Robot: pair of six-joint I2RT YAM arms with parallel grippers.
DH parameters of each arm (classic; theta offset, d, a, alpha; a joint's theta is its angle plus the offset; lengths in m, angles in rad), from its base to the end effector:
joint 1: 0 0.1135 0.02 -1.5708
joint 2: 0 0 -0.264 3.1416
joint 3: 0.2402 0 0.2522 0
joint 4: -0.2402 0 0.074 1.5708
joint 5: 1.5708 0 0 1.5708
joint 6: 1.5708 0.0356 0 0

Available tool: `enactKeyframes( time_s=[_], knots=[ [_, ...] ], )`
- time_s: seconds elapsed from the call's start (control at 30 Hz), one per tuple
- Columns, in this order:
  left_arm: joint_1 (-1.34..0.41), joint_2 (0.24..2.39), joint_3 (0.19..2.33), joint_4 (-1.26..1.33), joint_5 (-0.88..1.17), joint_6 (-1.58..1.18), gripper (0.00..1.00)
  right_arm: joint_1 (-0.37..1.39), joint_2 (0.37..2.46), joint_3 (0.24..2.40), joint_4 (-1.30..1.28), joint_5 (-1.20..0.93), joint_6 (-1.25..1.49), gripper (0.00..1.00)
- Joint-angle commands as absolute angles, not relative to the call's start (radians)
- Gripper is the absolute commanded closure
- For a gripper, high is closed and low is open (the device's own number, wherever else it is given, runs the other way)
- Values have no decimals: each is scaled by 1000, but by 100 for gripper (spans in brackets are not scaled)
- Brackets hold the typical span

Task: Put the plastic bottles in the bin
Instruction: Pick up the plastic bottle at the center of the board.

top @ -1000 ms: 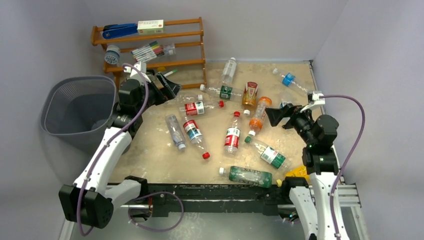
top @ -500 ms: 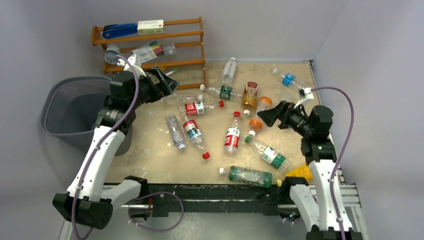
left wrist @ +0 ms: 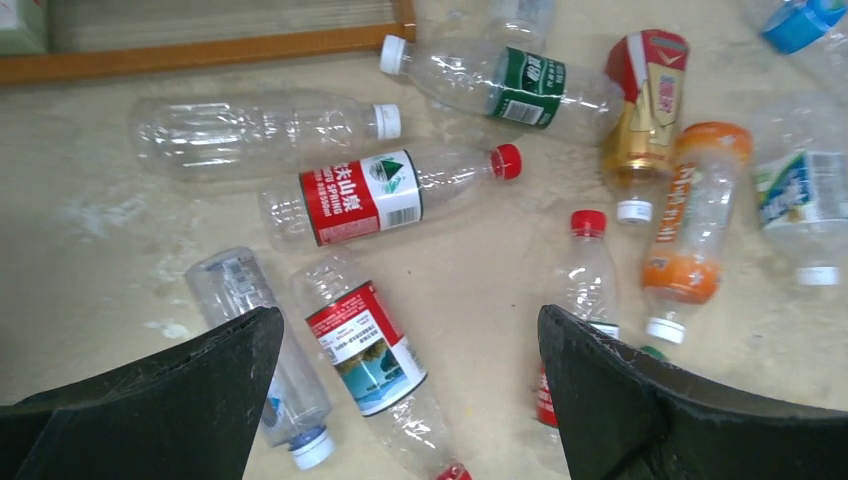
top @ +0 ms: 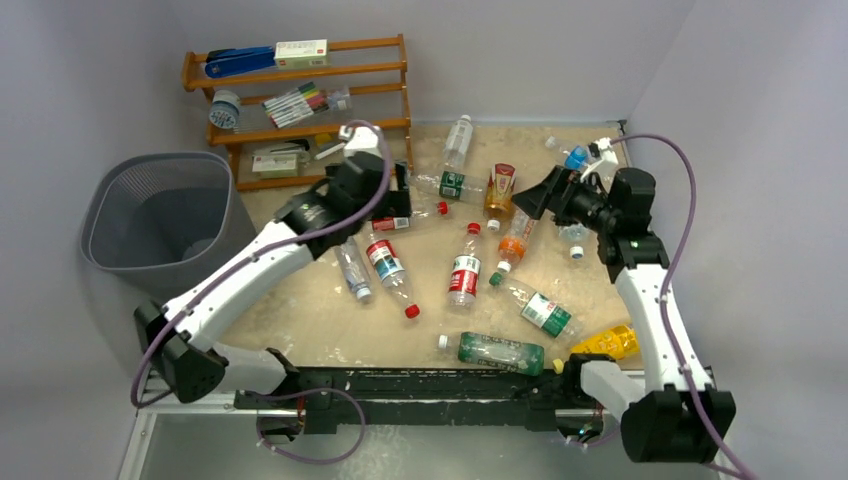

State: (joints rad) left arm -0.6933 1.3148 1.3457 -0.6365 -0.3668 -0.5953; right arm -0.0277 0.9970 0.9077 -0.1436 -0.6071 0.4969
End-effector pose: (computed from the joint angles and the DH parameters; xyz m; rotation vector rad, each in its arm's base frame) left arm 0.2268 -0.1719 0.3754 -0.1030 2.1497 -0.3564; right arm 0.2270 0.0140 0.3493 0.0362 1.8478 0.8762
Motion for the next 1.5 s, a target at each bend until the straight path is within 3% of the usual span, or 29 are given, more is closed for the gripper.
enactKeyframes(
  time_s=[0.0,0.1,0.2,0.27,0.4,0.67,0.97,1.47],
  knots=[
    [-861,1406,1488,-745,-897,-486,0,21,1064,998,-144,-532,423,0],
    [-857,1447,1508,-751,-917,-508,1,29,1083,977,-126,-550,417,0],
    [-749,1428,1446,-655,-574,-561,1,30,1105,950,-155,-546,401,0],
    [-723,1424,1412,-596,-489,-581,1,29,1108,932,-168,-565,410,0],
    [-722,1462,1415,-708,-575,-667,1,31,1038,801,-68,-604,464,0],
    [-722,1262,1129,-673,-683,-881,1,151,916,648,-51,-497,482,0],
    [-714,1263,921,-681,-777,-992,0,170,861,650,-120,-475,463,1],
    [-643,1466,813,-414,-676,-993,0,182,944,721,-148,-495,387,6]
  ],
)
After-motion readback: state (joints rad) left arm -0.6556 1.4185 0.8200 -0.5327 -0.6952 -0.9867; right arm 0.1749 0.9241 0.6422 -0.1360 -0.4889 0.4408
